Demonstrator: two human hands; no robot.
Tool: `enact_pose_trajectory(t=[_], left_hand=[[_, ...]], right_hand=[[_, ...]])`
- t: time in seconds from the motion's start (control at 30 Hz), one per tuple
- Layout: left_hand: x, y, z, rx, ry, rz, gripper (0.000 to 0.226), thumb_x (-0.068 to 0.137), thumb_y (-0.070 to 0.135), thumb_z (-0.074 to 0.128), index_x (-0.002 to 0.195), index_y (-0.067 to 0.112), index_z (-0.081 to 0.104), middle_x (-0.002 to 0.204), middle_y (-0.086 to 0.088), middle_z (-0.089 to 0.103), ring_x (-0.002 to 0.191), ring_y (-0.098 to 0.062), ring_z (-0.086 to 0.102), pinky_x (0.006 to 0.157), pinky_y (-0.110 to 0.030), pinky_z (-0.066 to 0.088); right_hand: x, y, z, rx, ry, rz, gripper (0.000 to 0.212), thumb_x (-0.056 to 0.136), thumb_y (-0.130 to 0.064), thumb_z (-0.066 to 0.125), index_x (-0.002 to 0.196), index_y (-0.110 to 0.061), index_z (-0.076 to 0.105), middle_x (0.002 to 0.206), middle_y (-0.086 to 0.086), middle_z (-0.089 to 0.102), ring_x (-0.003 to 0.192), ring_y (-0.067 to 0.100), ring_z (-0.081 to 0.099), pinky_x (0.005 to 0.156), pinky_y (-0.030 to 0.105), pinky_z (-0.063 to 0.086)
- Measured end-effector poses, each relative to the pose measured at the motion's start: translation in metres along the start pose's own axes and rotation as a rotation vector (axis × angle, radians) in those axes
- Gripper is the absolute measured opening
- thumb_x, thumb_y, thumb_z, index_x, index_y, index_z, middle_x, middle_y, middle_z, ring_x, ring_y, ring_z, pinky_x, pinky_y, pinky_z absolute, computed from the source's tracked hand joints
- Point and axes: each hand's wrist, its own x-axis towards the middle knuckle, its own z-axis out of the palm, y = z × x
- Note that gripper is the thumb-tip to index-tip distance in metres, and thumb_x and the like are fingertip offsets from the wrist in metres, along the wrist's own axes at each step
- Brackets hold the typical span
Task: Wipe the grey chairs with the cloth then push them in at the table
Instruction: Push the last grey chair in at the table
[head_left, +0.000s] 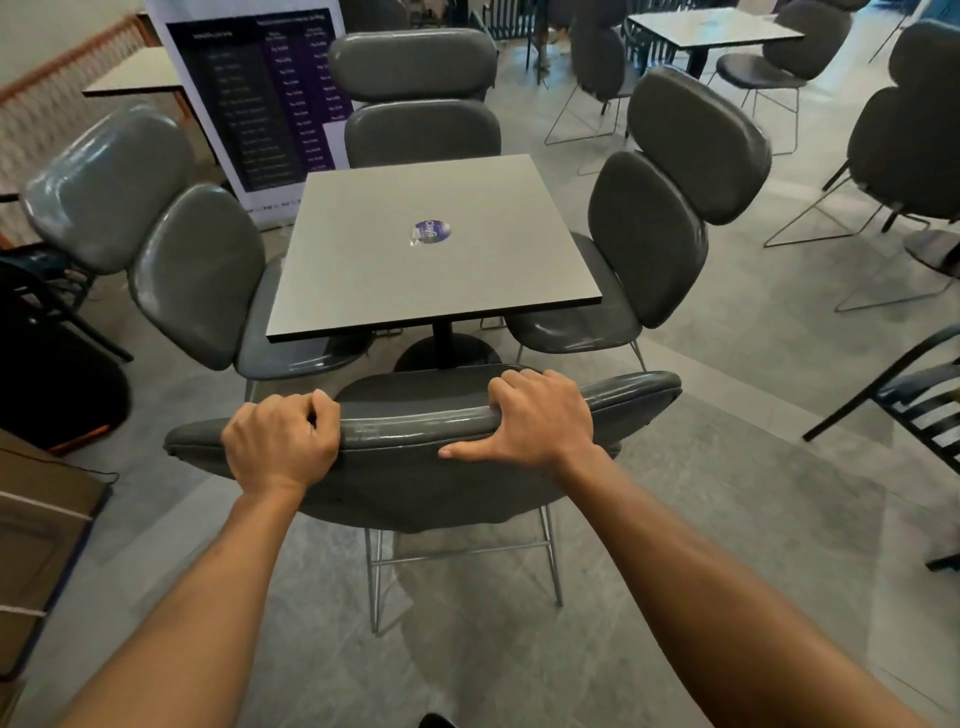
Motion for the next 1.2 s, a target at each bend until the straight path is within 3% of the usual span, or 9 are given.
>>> enact_pose_trajectory(t=[0.3,0.6,0.87,1.0,1.2], left_hand=[[0.011,-0.021,0.010,0.019,-0.015,-0.017,0.060,0.096,0.039,0.035,0.059,0.002,0.064,0.056,-0.017,0.053,0.056,-0.038,0.052,0.058,-0.042,0.042],[0.006,-0.010,0.007,0.036,-0.020,-0.081,0.061,0.097,0.040,0.033,0.064,0.001,0.066,0.059,-0.016,0.053,0.062,-0.037,0.051,0.062,-0.042,0.038],[0.000,-0.002,0.007,0.029,-0.020,-0.154,0.063,0.098,0.040,0.031,0.067,-0.001,0.068,0.063,-0.019,0.057,0.066,-0.038,0.053,0.070,-0.047,0.043],[0.003,-0.001,0.007,0.008,0.010,-0.143,0.061,0.097,0.037,0.032,0.063,-0.001,0.063,0.060,-0.017,0.053,0.062,-0.036,0.051,0.068,-0.046,0.040],[0.010,-0.013,0.017,0.025,0.039,-0.109,0.062,0.097,0.038,0.033,0.064,-0.002,0.067,0.059,-0.020,0.056,0.057,-0.037,0.052,0.061,-0.041,0.036]], right_hand=[[0.002,-0.016,0.004,0.016,0.041,0.007,0.078,0.068,-0.102,0.034,0.070,-0.025,0.050,0.071,-0.011,0.051,0.062,0.008,0.043,0.061,0.025,0.028],[0.001,-0.013,-0.006,0.039,-0.036,-0.017,0.080,0.067,-0.102,0.032,0.076,-0.024,0.049,0.077,-0.010,0.049,0.068,0.010,0.048,0.061,0.028,0.032],[-0.002,-0.013,0.000,0.051,0.014,-0.021,0.080,0.068,-0.102,0.033,0.074,-0.024,0.049,0.076,-0.009,0.056,0.064,0.010,0.046,0.060,0.027,0.031],[-0.001,-0.011,0.008,0.025,0.117,-0.036,0.079,0.069,-0.100,0.037,0.070,-0.023,0.047,0.072,-0.007,0.061,0.062,0.011,0.051,0.059,0.026,0.029],[0.006,-0.012,0.011,-0.019,0.102,-0.035,0.082,0.069,-0.102,0.032,0.071,-0.022,0.050,0.073,-0.006,0.061,0.063,0.012,0.052,0.059,0.026,0.029]])
